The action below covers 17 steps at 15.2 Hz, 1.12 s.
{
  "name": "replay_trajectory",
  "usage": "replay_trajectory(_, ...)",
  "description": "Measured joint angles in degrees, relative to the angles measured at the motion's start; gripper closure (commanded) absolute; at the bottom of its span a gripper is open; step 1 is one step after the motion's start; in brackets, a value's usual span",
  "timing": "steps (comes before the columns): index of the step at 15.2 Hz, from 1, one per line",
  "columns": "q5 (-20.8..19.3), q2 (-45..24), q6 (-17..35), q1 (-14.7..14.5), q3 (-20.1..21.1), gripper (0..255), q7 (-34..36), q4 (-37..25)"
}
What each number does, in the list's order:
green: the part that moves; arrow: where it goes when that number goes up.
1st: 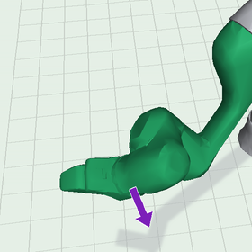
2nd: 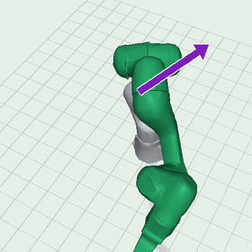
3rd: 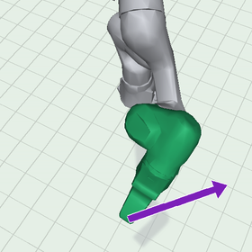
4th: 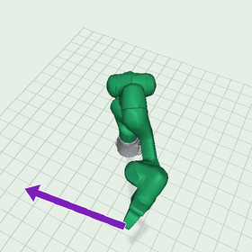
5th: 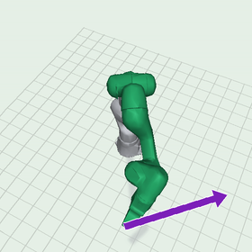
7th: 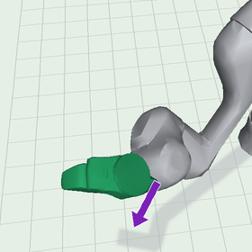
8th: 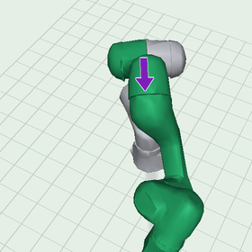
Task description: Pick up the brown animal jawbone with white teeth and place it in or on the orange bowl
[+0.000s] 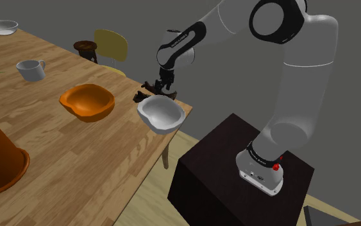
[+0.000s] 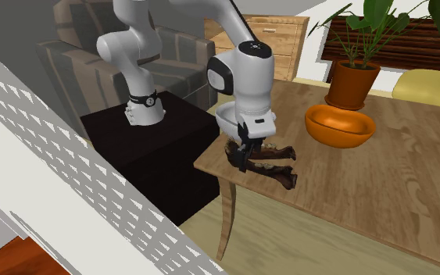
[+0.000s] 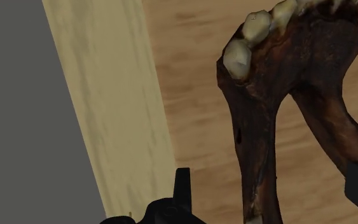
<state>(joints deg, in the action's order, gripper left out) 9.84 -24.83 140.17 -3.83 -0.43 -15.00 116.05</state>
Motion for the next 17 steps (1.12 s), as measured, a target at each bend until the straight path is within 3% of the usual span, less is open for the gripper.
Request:
replay_trajectory(8, 0.2, -1.5, 1.5, 0.0, 0.2, 0, -0.1, -0.2)
replay_trajectory(9, 0.2, -1.5, 1.5, 0.0, 0.2, 255, -0.2, -0.2)
replay_trajectory(17, 0.2, -1.6, 1.5, -0.1, 0.2, 255, -0.1, -0.2)
